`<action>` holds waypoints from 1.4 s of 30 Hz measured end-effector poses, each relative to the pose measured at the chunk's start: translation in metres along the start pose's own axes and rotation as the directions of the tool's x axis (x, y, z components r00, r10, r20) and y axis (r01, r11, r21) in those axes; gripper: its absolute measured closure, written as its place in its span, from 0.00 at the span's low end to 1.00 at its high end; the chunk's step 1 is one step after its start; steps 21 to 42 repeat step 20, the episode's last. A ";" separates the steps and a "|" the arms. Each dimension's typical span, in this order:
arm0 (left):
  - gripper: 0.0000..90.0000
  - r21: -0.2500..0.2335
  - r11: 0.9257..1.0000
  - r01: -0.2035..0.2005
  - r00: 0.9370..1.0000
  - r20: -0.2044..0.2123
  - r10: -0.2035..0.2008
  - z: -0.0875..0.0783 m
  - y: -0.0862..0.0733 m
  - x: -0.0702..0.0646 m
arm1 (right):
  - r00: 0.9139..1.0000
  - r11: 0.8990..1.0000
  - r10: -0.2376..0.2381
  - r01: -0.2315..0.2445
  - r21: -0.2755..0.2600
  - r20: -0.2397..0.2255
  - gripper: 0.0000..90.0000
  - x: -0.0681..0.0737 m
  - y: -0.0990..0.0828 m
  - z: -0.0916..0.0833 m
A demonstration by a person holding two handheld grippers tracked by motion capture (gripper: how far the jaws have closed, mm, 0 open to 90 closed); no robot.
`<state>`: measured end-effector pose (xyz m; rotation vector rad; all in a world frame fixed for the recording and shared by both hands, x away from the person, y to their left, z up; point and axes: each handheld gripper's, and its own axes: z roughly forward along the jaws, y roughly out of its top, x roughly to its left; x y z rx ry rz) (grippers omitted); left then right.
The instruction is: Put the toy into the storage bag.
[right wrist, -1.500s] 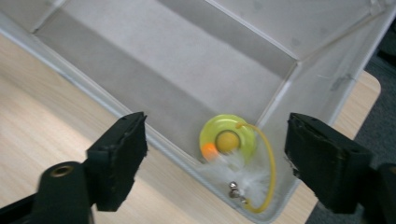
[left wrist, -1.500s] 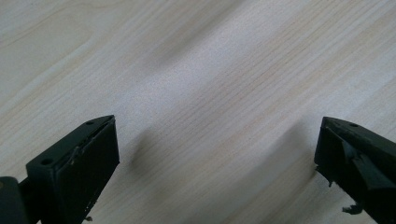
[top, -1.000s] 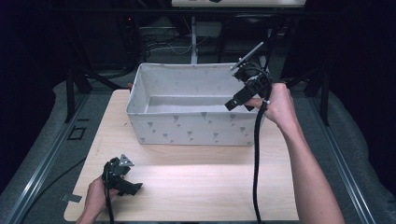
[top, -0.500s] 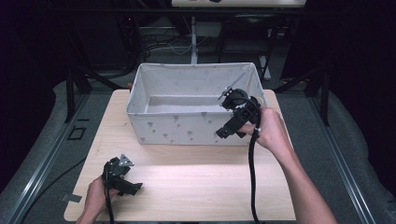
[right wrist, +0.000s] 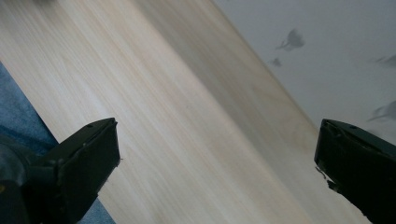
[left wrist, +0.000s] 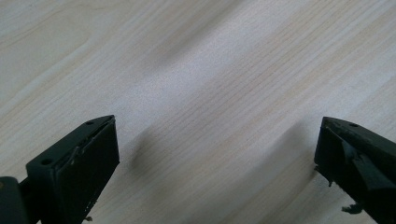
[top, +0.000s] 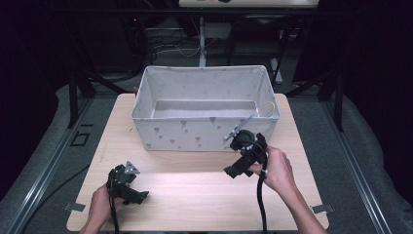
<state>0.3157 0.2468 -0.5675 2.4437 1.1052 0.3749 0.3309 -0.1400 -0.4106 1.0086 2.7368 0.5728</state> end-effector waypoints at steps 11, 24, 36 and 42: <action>0.00 0.001 1.000 -0.001 1.000 0.000 0.001 -0.001 0.001 0.000 | 0.999 0.996 0.049 -0.049 0.081 0.000 0.00 0.002 -0.046 0.055; 0.00 -0.013 1.000 -0.005 1.000 0.002 0.005 -0.002 0.002 0.000 | 0.998 0.989 0.058 -0.060 0.136 0.017 0.00 0.003 -0.058 0.069; 0.00 -0.013 1.000 -0.005 1.000 0.002 0.005 -0.002 0.002 0.000 | 0.998 0.989 0.058 -0.060 0.136 0.017 0.00 0.003 -0.058 0.069; 0.00 -0.013 1.000 -0.005 1.000 0.002 0.005 -0.002 0.002 0.000 | 0.998 0.989 0.058 -0.060 0.136 0.017 0.00 0.003 -0.058 0.069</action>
